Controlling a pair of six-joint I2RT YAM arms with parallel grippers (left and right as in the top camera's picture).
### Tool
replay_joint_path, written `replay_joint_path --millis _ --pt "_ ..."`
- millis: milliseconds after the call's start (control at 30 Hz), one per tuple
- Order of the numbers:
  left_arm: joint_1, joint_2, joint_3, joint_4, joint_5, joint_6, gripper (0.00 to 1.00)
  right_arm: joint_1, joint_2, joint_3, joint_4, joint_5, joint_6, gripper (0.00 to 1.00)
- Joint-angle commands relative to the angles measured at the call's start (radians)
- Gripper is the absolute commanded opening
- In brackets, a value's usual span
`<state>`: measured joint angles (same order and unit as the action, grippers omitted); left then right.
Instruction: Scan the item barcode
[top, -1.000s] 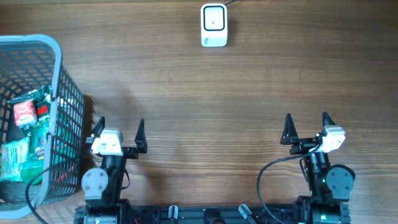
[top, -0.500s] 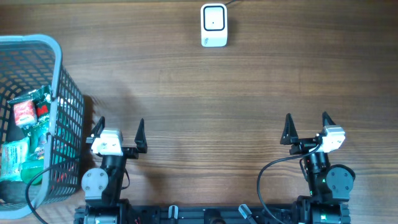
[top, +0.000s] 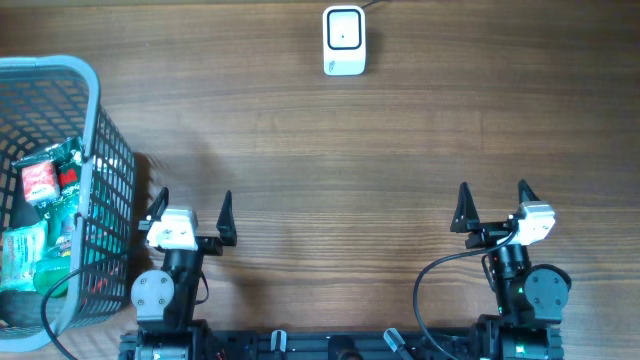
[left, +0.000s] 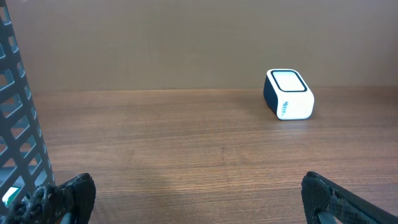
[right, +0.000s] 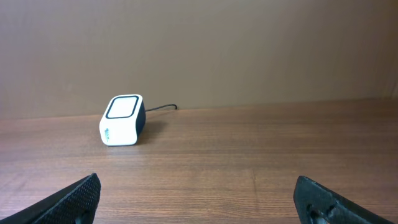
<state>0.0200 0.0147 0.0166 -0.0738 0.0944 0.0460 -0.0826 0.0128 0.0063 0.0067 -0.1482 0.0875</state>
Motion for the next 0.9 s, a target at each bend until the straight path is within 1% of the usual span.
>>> replay_joint_path --millis 0,167,200,300,333,367,433,533,567,600,633,667,700,733,767,833,867 --pt "0.005 -0.004 -0.011 0.004 -0.01 -0.01 1.0 0.005 -0.005 -0.001 0.003 0.014 -0.009 1.0" --pt "0.005 -0.004 -0.011 0.003 -0.021 0.001 1.0 0.005 -0.005 -0.001 0.002 0.014 -0.009 1.0" --pt "0.004 -0.004 -0.011 0.005 -0.003 -0.003 1.0 0.005 -0.005 -0.001 0.002 0.014 -0.009 1.0" --pt "0.004 -0.004 -0.01 0.045 0.188 -0.006 1.0 0.005 -0.005 -0.001 0.003 0.014 -0.009 1.0" --pt "0.005 -0.002 0.003 0.053 0.216 -0.064 1.0 0.005 -0.005 -0.001 0.003 0.014 -0.009 1.0" --pt "0.005 0.002 0.029 0.053 0.213 -0.115 1.0 0.005 -0.005 -0.001 0.003 0.014 -0.009 1.0" --pt "0.005 0.029 0.115 0.095 0.208 -0.153 1.0 0.005 -0.005 -0.001 0.002 0.014 -0.009 1.0" --pt "0.005 0.119 0.274 0.302 0.203 -0.234 1.0 0.005 -0.005 -0.001 0.003 0.014 -0.009 1.0" --pt "0.005 0.167 0.347 0.337 0.164 -0.293 1.0 0.005 -0.005 -0.001 0.002 0.014 -0.009 1.0" --pt "0.005 0.225 0.438 0.324 0.144 -0.353 1.0 0.005 -0.005 -0.001 0.003 0.014 -0.009 1.0" --pt "0.005 0.272 0.507 0.31 0.156 -0.38 1.0 0.005 -0.005 -0.001 0.003 0.014 -0.009 1.0" --pt "0.005 0.328 0.582 0.319 0.245 -0.38 1.0 0.005 -0.005 -0.001 0.003 0.014 -0.009 1.0" --pt "0.004 0.357 0.617 0.315 0.329 -0.381 1.0 0.005 -0.005 -0.001 0.002 0.014 -0.009 0.99" --pt "0.005 0.391 0.645 0.301 0.449 -0.369 1.0 0.005 -0.005 -0.001 0.002 0.014 -0.009 1.0" --pt "0.005 0.425 0.645 0.292 0.459 -0.372 1.0 0.005 -0.005 -0.001 0.003 0.014 -0.009 1.0" --pt "0.005 0.449 0.645 0.328 0.459 -0.482 1.0 0.005 -0.005 -0.001 0.002 0.014 -0.009 0.99" --pt "0.005 0.461 0.647 0.356 0.453 -0.496 1.0 0.005 -0.005 -0.001 0.002 0.014 -0.009 1.0"
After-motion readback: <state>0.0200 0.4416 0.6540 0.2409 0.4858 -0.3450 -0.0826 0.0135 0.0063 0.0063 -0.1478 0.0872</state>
